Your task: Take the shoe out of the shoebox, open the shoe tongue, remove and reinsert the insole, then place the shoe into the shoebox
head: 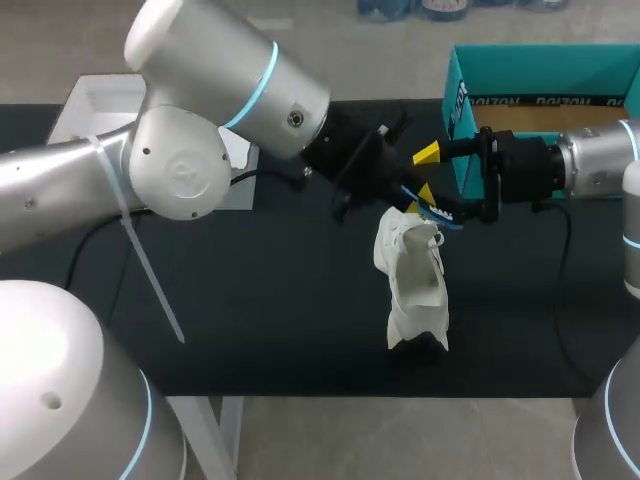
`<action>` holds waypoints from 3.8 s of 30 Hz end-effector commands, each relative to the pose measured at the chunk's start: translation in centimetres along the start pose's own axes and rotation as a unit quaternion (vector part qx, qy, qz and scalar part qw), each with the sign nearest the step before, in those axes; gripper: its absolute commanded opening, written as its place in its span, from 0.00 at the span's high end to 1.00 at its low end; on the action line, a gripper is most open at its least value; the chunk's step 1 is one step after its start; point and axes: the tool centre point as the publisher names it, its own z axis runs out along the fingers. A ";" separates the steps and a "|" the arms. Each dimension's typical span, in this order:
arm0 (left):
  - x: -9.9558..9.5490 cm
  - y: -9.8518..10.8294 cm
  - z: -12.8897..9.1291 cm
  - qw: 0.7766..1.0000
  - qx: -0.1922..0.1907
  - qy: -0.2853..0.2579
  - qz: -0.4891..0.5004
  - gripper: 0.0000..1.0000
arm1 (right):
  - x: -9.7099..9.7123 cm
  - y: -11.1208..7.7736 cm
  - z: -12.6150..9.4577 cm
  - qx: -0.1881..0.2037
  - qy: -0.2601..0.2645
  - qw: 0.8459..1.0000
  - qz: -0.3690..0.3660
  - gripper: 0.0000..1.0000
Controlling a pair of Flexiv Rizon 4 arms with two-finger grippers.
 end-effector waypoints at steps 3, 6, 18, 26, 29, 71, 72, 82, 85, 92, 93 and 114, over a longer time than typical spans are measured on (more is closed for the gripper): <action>1.1 0.2 -1.9 1.000 -0.022 -0.002 -0.007 1.00 | 0.0 -0.1 0.0 -0.001 -0.001 1.000 0.000 0.00; 1.1 0.2 -2.7 1.000 -0.030 -0.002 -0.008 1.00 | 0.0 -0.1 0.0 -0.001 -0.001 1.000 0.000 0.00; 1.6 0.7 -2.4 0.999 -0.027 0.010 -0.016 1.00 | 0.0 -0.1 0.0 -0.001 -0.001 1.000 0.000 1.00; 1.1 1.2 -1.5 0.999 -0.025 0.018 -0.021 1.00 | 0.0 -0.1 0.0 -0.001 -0.001 1.000 0.000 1.00; 0.9 1.3 -1.3 0.999 -0.025 0.021 -0.023 1.00 | 0.0 -0.1 0.0 -0.001 -0.001 1.000 0.000 1.00; -0.6 0.2 -9.7 0.888 0.047 0.441 -0.124 0.00 | 0.0 -0.1 0.0 -0.001 -0.001 1.000 0.000 1.00; -0.4 0.3 -9.8 0.886 0.040 0.446 -0.124 0.00 | 0.0 -0.1 0.0 -0.001 -0.001 1.000 0.000 1.00; -0.5 0.7 -11.0 0.899 0.033 0.422 -0.115 0.00 | 0.0 -0.1 0.0 -0.001 -0.001 1.000 0.000 1.00; -0.5 0.7 -11.0 0.899 0.033 0.422 -0.115 0.00 | 0.0 -0.1 0.0 -0.001 -0.001 1.000 0.000 1.00; -0.5 0.7 -11.0 0.899 0.033 0.422 -0.115 0.00 | 0.0 -0.1 0.0 -0.001 -0.001 1.000 0.000 1.00; -0.5 0.7 -11.0 0.899 0.033 0.422 -0.115 0.00 | 0.0 -0.1 0.0 -0.001 -0.001 1.000 0.000 1.00; -3.9 5.0 -12.9 0.922 -0.061 0.382 -0.005 0.00 | 0.0 -0.1 0.0 -0.001 -0.001 1.000 0.000 1.00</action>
